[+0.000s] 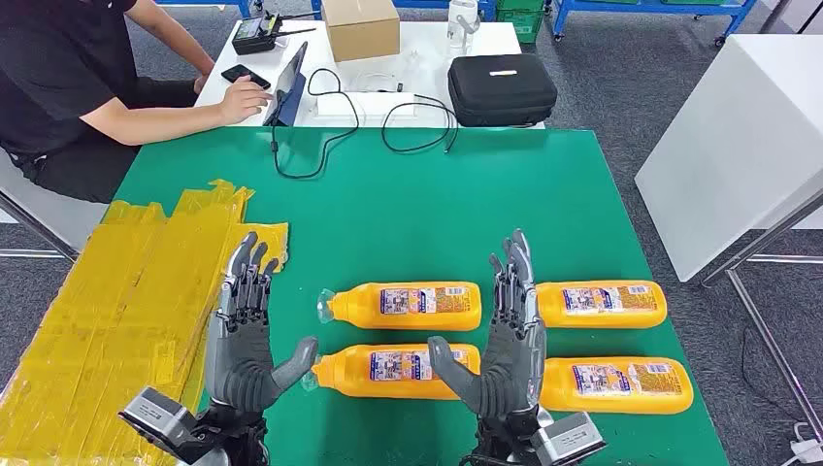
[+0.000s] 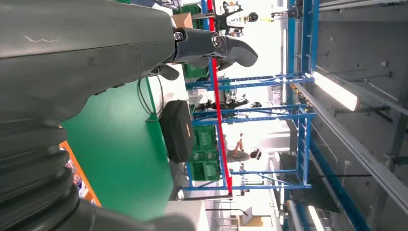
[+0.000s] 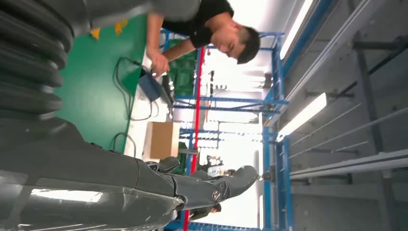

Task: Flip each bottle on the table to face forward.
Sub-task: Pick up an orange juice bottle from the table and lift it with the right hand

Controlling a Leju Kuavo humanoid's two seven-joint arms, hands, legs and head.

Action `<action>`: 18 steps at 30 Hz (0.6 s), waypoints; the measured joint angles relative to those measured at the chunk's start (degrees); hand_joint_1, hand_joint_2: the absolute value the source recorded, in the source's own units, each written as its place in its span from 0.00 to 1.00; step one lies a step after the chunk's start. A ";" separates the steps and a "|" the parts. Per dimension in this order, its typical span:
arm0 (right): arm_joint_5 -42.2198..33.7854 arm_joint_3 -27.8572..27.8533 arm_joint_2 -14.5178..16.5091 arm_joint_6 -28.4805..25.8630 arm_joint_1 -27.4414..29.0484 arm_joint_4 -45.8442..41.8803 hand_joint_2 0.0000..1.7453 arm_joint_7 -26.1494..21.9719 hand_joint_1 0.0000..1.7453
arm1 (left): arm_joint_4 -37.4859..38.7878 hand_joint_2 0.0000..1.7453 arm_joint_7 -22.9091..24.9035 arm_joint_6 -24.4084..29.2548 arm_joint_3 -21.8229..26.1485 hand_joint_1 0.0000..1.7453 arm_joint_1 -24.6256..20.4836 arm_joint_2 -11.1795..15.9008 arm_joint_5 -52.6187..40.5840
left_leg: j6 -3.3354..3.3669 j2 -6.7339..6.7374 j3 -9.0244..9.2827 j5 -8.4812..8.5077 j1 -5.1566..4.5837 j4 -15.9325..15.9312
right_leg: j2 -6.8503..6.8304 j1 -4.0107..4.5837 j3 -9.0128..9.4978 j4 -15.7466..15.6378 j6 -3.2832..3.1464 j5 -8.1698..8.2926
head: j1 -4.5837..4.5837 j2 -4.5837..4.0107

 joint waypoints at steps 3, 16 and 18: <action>-0.70 -0.02 0.00 0.62 0.01 -0.02 1.00 -0.53 1.00 | 0.00 1.00 -0.04 -0.22 -0.02 1.00 -0.02 0.00 0.05 | 0.00 0.00 0.00 0.00 0.00 0.00 | 0.00 0.00 0.00 0.00 0.00 0.00 | 0.00 0.00; -1.55 -0.02 0.00 2.15 0.00 -0.02 1.00 -1.60 1.00 | 0.00 1.00 -0.41 -0.61 -0.20 1.00 -0.40 -0.01 0.15 | 0.00 0.00 0.00 0.00 0.00 0.00 | 0.00 0.00 -0.01 0.00 0.00 0.00 | -0.01 0.00; -1.59 -0.02 0.00 2.24 0.00 -0.02 1.00 -1.68 1.00 | 0.00 1.00 -0.48 -0.62 -0.27 1.00 -0.43 0.00 0.15 | 0.00 0.00 0.00 0.00 0.00 0.00 | 0.00 0.00 -0.01 0.00 0.00 0.00 | -0.01 0.00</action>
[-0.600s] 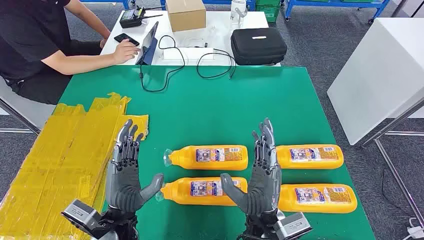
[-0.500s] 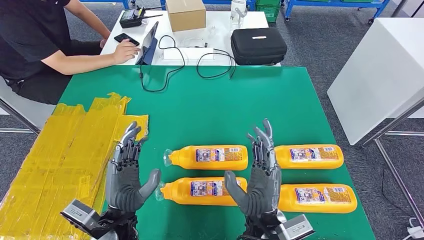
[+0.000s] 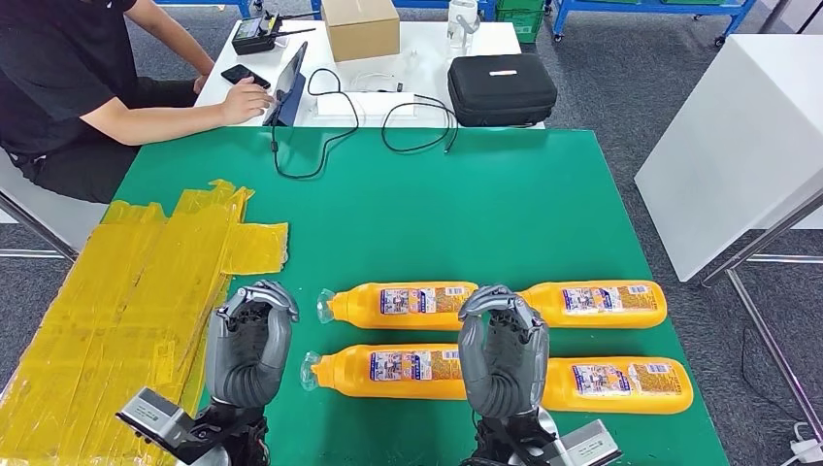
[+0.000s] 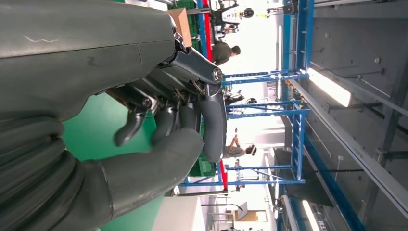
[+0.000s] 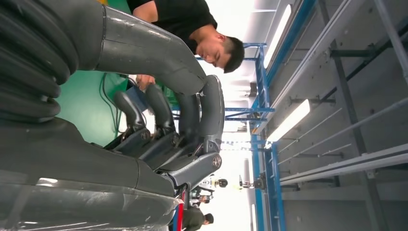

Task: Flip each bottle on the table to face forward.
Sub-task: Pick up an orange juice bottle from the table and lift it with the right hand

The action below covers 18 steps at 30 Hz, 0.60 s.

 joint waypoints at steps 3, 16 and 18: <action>-0.13 0.00 0.00 0.10 0.00 0.00 1.00 -0.31 1.00 | 0.00 1.00 -0.19 0.00 -0.11 1.00 -0.04 0.00 0.00 | 0.00 0.00 0.00 0.00 0.00 0.00 | 0.00 0.00 0.00 0.00 0.00 0.00 | 0.00 0.00; -0.49 0.00 0.00 0.13 0.00 -0.02 1.00 -0.96 1.00 | 0.00 1.00 -0.48 0.11 -0.14 1.00 -0.07 0.00 0.00 | 0.00 0.00 0.00 0.00 0.00 0.00 | 0.00 0.00 0.00 0.00 0.00 0.00 | 0.00 0.00; -0.49 0.00 0.00 0.13 0.00 -0.02 1.00 -0.97 1.00 | 0.00 1.00 -0.50 0.11 -0.14 1.00 -0.07 0.00 0.00 | 0.00 0.00 0.00 0.00 0.00 0.00 | 0.00 0.00 0.00 0.00 0.00 0.00 | 0.00 0.00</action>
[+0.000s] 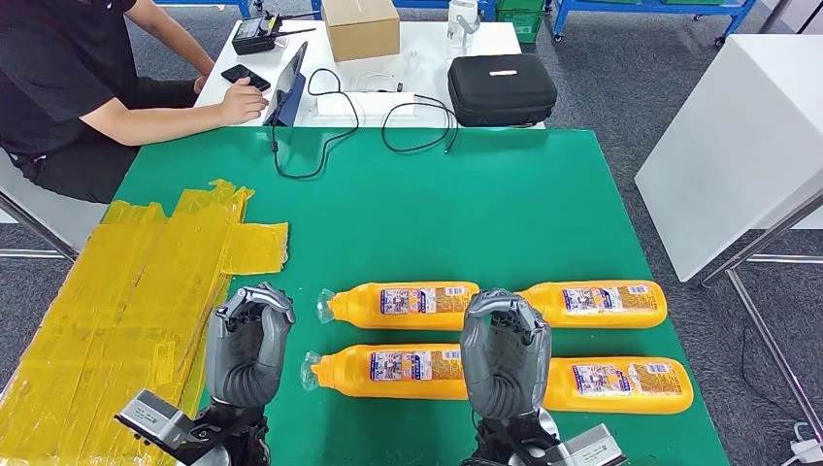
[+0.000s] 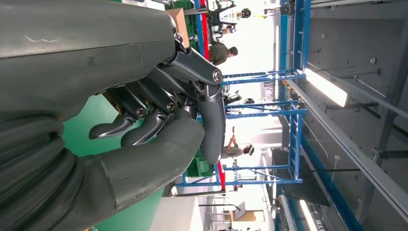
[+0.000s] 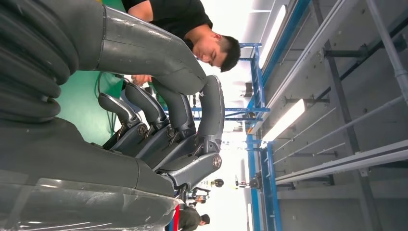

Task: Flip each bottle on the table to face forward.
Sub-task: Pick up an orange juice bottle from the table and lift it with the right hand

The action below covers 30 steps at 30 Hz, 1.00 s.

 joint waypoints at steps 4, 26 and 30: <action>0.00 0.00 0.00 0.00 0.00 0.00 1.00 -0.03 0.96 | 0.00 1.00 -0.01 0.00 0.00 0.92 0.00 0.00 0.00 | 0.00 0.00 0.00 0.00 0.00 0.00 | 0.00 0.00 0.00 0.00 0.00 0.00 | 0.00 0.00; 4.84 0.17 -0.10 -4.32 0.46 1.14 0.00 2.69 0.00 | 0.00 0.00 1.97 3.68 0.86 0.00 0.81 0.00 -2.91 | 0.00 -0.01 -0.03 0.00 0.00 -0.01 | 0.00 0.00 -0.01 0.00 0.00 0.00 | 0.02 0.00; 5.51 0.35 -0.23 -4.73 0.55 1.56 0.75 3.55 0.00 | 0.02 0.00 2.15 3.75 1.27 0.00 1.22 0.00 -2.67 | 0.00 -0.01 -0.03 0.00 0.00 -0.01 | -0.01 0.00 -0.01 0.00 0.00 0.00 | 0.02 0.00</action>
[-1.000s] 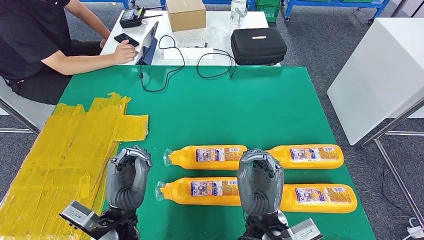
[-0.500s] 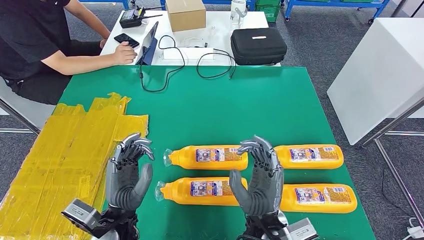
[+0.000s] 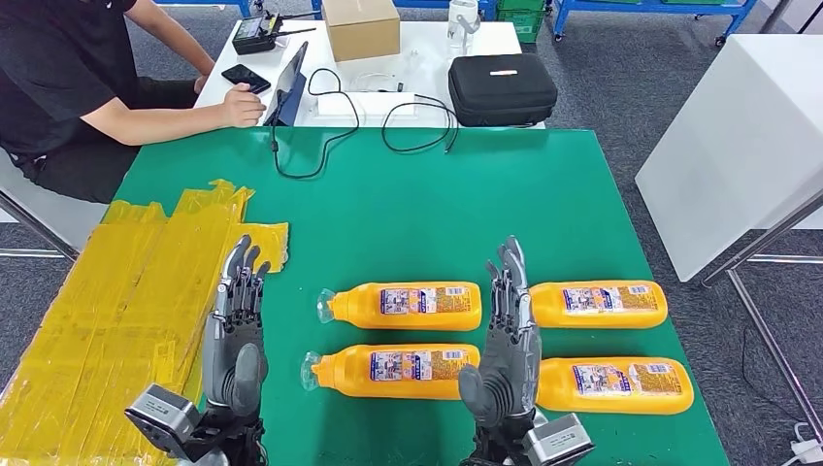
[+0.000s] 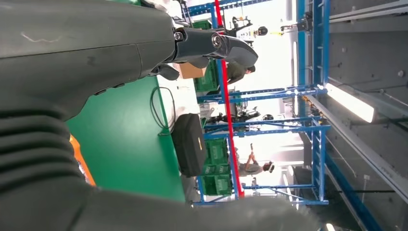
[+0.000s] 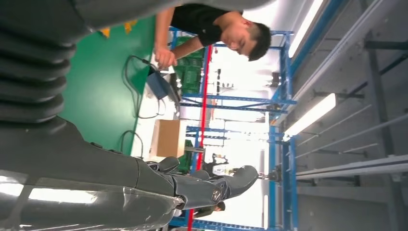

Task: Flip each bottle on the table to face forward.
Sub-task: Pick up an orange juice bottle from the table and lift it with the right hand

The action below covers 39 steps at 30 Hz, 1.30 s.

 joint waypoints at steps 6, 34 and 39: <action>8.28 1.14 -1.56 -5.46 2.39 0.04 1.00 5.20 0.00 | 0.68 0.00 0.91 0.09 0.66 0.00 0.66 0.03 -1.33 | 0.00 -0.03 -0.01 0.00 0.00 0.00 | -0.01 0.00 -0.03 -0.01 -0.01 -0.01 | -0.01 0.00; 32.55 -6.76 -17.96 -7.57 25.62 -19.97 1.00 22.93 0.00 | 2.24 0.00 -4.64 -3.29 7.99 0.00 2.46 -0.67 6.70 | 0.02 -0.14 -0.11 -0.04 -0.01 0.00 | -0.03 -0.01 -0.18 -0.04 -0.02 -0.04 | -0.01 0.00; 34.23 -13.45 -16.41 -0.38 27.91 -19.98 1.00 19.20 0.00 | 1.86 0.00 -4.64 -3.13 7.99 0.00 2.45 -0.68 6.92 | 0.06 -0.13 -0.03 -0.10 -0.01 0.00 | -0.03 0.00 -0.50 -0.07 -0.02 -0.07 | -0.02 0.00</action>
